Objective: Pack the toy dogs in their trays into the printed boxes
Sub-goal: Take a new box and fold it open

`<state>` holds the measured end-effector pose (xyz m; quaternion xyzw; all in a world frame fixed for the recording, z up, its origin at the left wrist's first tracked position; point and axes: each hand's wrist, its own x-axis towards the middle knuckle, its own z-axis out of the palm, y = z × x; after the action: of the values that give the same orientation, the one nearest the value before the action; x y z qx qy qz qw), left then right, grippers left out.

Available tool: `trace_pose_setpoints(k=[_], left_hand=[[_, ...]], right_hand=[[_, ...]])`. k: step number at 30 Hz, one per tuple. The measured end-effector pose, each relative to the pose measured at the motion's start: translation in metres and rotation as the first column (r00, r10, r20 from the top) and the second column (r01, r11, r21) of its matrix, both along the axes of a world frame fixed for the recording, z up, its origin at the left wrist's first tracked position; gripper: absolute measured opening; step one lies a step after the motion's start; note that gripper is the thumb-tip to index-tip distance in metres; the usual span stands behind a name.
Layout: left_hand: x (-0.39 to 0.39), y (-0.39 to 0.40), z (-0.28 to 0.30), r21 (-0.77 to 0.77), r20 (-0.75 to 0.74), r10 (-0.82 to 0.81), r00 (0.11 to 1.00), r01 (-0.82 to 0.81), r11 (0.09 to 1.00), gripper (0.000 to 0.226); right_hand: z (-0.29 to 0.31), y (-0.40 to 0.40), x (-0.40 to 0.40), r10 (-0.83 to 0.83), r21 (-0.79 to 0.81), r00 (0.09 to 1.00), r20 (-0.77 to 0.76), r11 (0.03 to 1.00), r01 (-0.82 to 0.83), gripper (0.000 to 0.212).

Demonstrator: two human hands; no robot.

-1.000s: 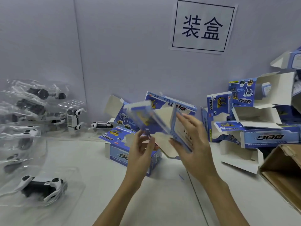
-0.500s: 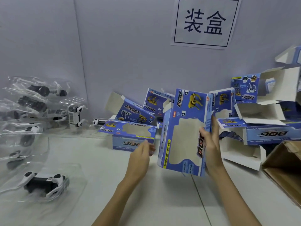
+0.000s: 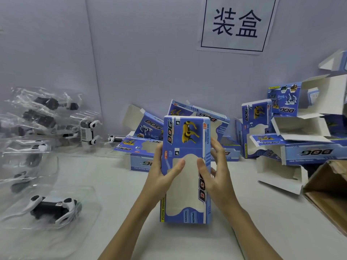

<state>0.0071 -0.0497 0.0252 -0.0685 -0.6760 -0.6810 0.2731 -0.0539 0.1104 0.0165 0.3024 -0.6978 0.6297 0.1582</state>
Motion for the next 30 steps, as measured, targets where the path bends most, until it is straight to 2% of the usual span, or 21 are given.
trace_pose_setpoints(k=[3, 7, 11, 14, 16, 18, 20, 22, 24, 25, 27, 28, 30], left_hand=[[0.000, 0.005, 0.001, -0.058, -0.024, -0.012, 1.000, 0.011, 0.998, 0.053], [0.001, 0.004, 0.000, -0.069, -0.024, -0.023, 0.999, 0.021, 0.997, 0.056], [0.001, -0.002, 0.001, 0.008, -0.061, -0.073, 0.995, 0.074, 0.997, 0.047], [-0.001, -0.007, 0.003, -0.010, -0.084, -0.018, 0.996, 0.017, 1.000, 0.048], [-0.003, -0.006, 0.002, -0.016, -0.120, 0.064, 0.991, -0.066, 0.998, 0.052], [-0.004, -0.004, 0.001, -0.050, -0.174, 0.210, 0.962, -0.222, 0.974, 0.056], [-0.005, 0.000, 0.000, -0.122, -0.241, 0.294, 0.925, -0.329, 0.936, 0.052], [-0.004, 0.005, -0.002, -0.185, -0.304, 0.237, 0.923, -0.302, 0.935, 0.047], [-0.001, 0.008, -0.003, -0.128, -0.349, 0.202, 0.915, -0.260, 0.957, 0.045], [-0.001, 0.008, -0.001, -0.074, -0.341, 0.207, 0.917, -0.246, 0.967, 0.044], [-0.002, 0.006, 0.002, -0.024, -0.295, 0.237, 0.926, -0.255, 0.967, 0.044], [-0.003, 0.004, 0.004, -0.039, -0.263, 0.246, 0.933, -0.265, 0.963, 0.050], [-0.004, -0.002, 0.004, -0.032, -0.145, 0.171, 0.975, -0.178, 0.984, 0.064]], right_hand=[[-0.002, 0.000, 0.001, -0.001, -0.014, 1.000, 0.025, 1.000, 0.001, 0.051], [0.002, 0.000, 0.006, 0.015, -0.025, 1.000, 0.018, 1.000, -0.015, 0.047], [0.007, 0.009, 0.001, 0.102, 0.004, 0.991, 0.088, 0.995, -0.103, 0.071], [0.011, 0.011, 0.001, 0.097, -0.016, 0.994, 0.051, 0.995, -0.096, 0.060], [0.010, 0.007, 0.001, 0.048, -0.062, 0.999, 0.026, 0.997, -0.046, 0.065], [0.007, 0.002, 0.002, 0.008, -0.081, 0.999, 0.031, 0.997, -0.005, 0.071], [0.004, -0.004, 0.008, 0.043, -0.017, 0.999, 0.019, 0.999, -0.043, 0.075], [0.001, -0.012, 0.013, 0.095, 0.055, 0.996, 0.005, 0.994, -0.095, 0.090], [0.002, -0.015, 0.015, 0.135, 0.027, 0.990, 0.031, 0.990, -0.136, 0.101], [0.004, -0.012, 0.012, 0.179, -0.024, 0.981, 0.075, 0.984, -0.178, 0.098], [0.008, 0.000, 0.008, 0.304, -0.143, 0.924, 0.230, 0.950, -0.277, 0.074], [0.010, 0.008, 0.006, 0.379, -0.211, 0.863, 0.333, 0.922, -0.324, 0.066], [0.009, 0.020, 0.001, 0.517, -0.328, 0.718, 0.466, 0.854, -0.403, 0.074]])
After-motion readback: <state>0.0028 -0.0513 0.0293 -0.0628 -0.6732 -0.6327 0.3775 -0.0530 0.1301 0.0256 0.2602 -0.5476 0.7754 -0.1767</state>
